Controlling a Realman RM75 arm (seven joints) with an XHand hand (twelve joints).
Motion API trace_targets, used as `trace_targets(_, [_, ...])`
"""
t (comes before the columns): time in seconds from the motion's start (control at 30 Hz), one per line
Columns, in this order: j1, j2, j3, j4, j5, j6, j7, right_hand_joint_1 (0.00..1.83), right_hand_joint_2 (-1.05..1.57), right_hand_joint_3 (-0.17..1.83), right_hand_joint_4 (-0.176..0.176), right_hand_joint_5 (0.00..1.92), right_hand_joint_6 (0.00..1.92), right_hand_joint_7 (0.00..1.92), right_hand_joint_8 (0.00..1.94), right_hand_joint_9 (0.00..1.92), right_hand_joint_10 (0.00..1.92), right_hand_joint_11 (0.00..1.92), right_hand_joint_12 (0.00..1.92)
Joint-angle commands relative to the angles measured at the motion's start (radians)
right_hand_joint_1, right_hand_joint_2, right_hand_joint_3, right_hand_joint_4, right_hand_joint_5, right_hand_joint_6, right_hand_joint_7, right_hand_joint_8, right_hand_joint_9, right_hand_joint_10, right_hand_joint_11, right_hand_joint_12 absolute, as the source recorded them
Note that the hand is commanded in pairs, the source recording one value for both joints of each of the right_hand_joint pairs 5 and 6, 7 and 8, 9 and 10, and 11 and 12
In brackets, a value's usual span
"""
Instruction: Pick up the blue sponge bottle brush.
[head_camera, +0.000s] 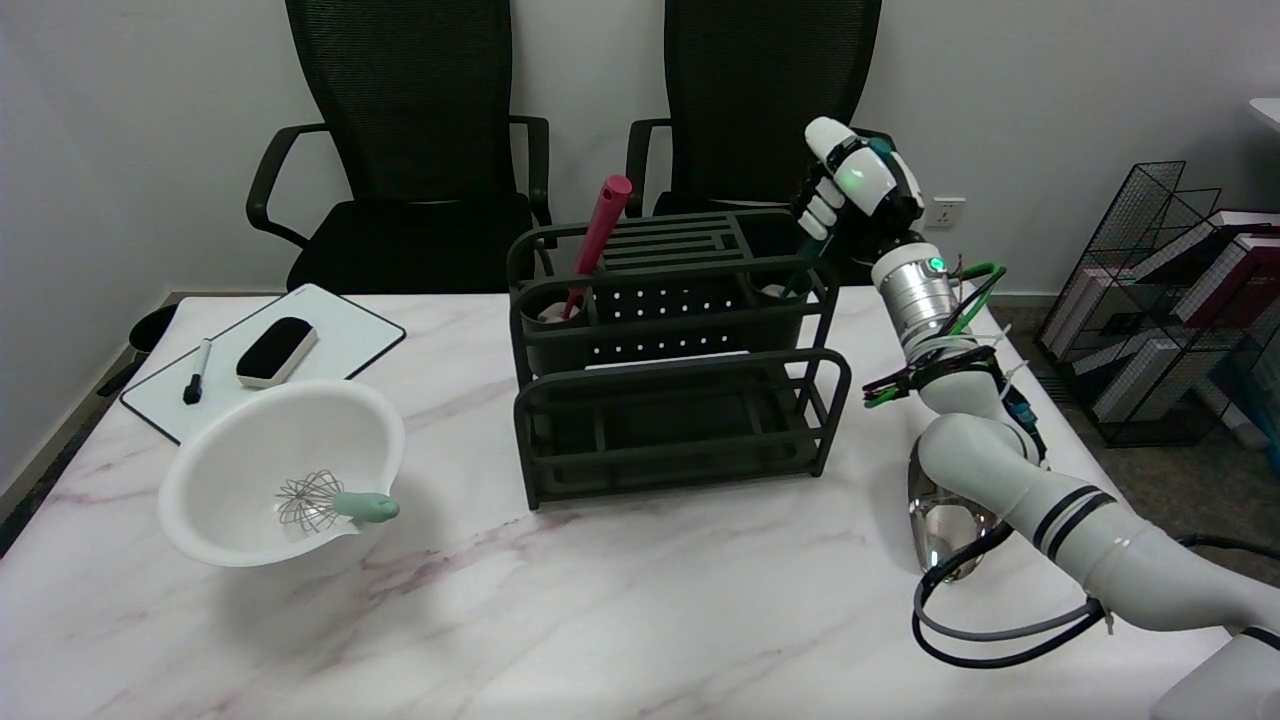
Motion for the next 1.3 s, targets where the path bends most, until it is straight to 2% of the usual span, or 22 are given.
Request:
trace_targets(0.03, [-0.034, 0.024, 0.094, 0.067, 0.005, -0.103, -0.038, 0.83, 1.52, 0.73, 0.0, 1.92, 1.92, 1.92, 1.92, 1.92, 1.92, 1.91, 1.91])
trace_targets(1.3, [-0.01, 0.024, 0.111, 0.179, 0.011, -0.125, -0.028, 0.83, 1.57, 0.69, 0.0, 1.92, 1.92, 1.92, 1.92, 1.92, 1.92, 1.92, 1.92])
